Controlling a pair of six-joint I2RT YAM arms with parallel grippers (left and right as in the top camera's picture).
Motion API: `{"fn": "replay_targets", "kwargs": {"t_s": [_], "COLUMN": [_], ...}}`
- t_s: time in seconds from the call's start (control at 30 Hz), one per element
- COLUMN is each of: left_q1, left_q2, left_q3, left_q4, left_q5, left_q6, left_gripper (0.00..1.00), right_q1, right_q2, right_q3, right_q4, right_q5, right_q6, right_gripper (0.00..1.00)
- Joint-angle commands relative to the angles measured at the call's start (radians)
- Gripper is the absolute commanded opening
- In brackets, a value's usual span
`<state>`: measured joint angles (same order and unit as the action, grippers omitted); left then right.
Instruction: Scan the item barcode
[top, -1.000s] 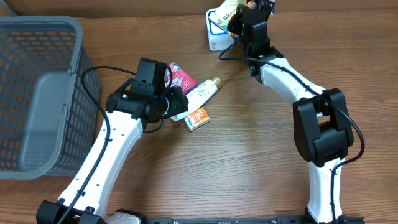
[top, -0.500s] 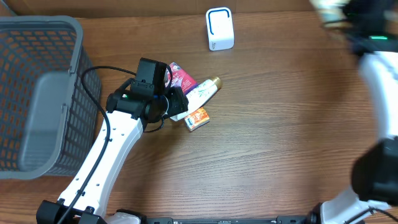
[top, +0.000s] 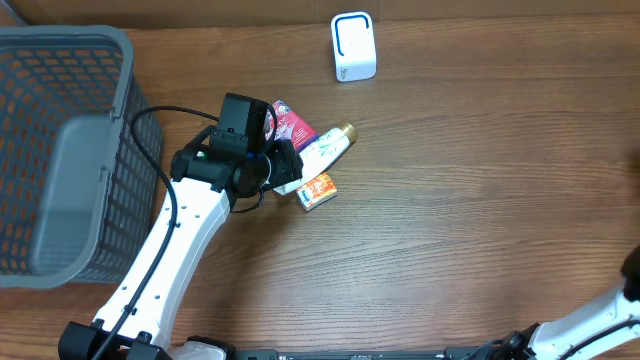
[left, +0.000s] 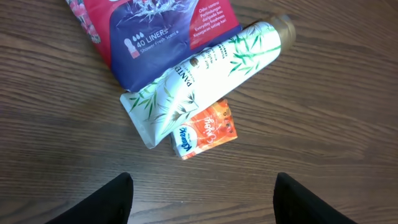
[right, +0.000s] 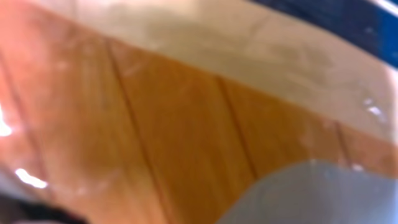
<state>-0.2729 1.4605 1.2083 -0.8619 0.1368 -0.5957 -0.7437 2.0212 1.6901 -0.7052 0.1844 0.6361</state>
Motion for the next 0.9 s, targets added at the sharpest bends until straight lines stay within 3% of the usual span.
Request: {"fn": "replay_targets", "kwargs": {"t_s": [0.0,0.07,0.17,0.3,0.57,0.73,0.87], "left_q1": [0.004,0.004,0.004,0.004,0.004,0.005,0.006], "left_q2": [0.004,0.004,0.004,0.004,0.004,0.004,0.004], "left_q3": [0.0,0.0,0.0,0.0,0.0,0.0,0.0], "left_q4": [-0.003,-0.002,0.002,0.006,-0.001,-0.001,0.0], "left_q5": [-0.014,-0.014,-0.014,-0.014,-0.014,-0.027,-0.156], "left_q6": [-0.003,-0.003,-0.003,-0.003,-0.003,-0.017,-0.13], "left_gripper": [0.65,0.65,0.65,0.67,0.71,0.68,0.66], "right_q1": [-0.03,-0.048,-0.055,-0.055,-0.017,0.094,0.269], "right_q2": [0.043,0.051,0.037,-0.013,-0.161,-0.173,-0.172], "right_q3": [-0.006,-0.006,0.017,0.086,0.158,0.15,0.116], "right_q4": [0.024,0.027,0.022,-0.032,-0.099,-0.223,-0.304], "right_q5": [-0.048,-0.048,-0.048,-0.105,-0.581,-0.976,-0.975], "right_q6": [-0.069,-0.079,-0.156,-0.156,-0.155,-0.231,-0.344], "right_gripper": [0.4,0.99,1.0,1.0,1.0,1.0,1.0]}}
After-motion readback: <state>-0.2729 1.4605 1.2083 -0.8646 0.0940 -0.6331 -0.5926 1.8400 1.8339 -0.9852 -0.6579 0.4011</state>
